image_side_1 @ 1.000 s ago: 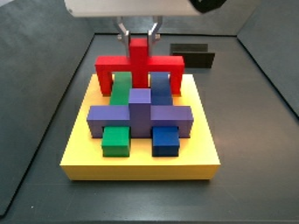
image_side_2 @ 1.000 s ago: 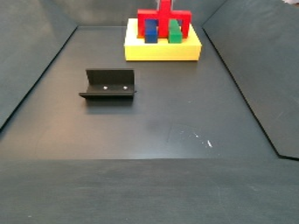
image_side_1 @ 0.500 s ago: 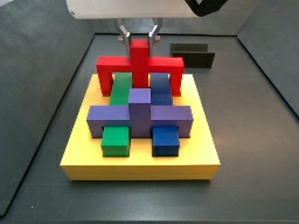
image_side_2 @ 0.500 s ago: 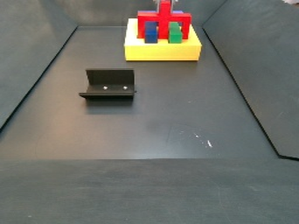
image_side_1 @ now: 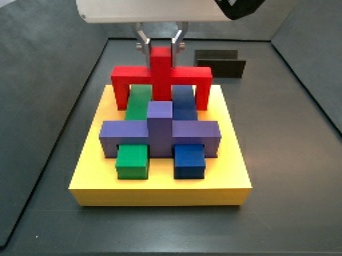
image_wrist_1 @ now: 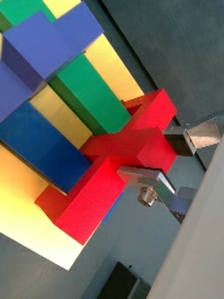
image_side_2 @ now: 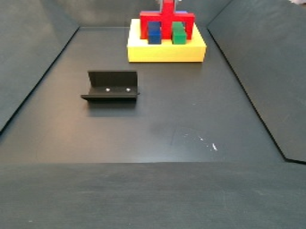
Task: Pick up the red object. Move up. Place the red object on the fixture. Regrasp the red object. Move to above the board. Insert the red object.
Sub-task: Insert the red object.
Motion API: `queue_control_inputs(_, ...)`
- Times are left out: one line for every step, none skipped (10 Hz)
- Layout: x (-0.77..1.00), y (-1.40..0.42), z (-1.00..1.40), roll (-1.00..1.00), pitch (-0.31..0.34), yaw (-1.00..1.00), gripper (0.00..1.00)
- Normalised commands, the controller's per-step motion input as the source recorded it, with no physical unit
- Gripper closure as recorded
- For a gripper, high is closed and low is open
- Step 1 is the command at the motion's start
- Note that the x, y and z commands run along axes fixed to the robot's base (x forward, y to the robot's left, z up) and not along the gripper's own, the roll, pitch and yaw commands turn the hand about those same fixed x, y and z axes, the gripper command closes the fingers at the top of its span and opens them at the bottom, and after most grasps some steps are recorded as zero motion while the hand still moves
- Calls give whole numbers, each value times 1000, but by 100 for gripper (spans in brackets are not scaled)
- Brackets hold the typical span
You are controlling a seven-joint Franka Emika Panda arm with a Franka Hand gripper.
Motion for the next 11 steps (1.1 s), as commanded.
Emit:
queue_control_inputs(0, 0, -326, 21, -6, -11, 100)
queue_control_inputs(0, 134, -434, 126, -17, -51, 100)
queue_control_inputs(-34, 203, -369, 170, -3, -20, 100)
queue_control_inputs(0, 114, 0, 0, 66, 0, 100)
queue_control_inputs(-49, 0, 171, -190, 47, 0, 100)
queue_control_inputs(-140, 0, 331, -206, 0, 23, 100)
queue_control_inputs(0, 0, 246, -57, 1, 29, 100)
queue_control_inputs(-14, 54, 37, 50, 0, 0, 100)
queue_control_inputs(-31, 0, 0, 191, 0, -6, 100)
queue_control_inputs(0, 0, 0, 281, 0, -11, 100)
queue_control_inputs(0, -94, -11, 337, 0, -26, 100)
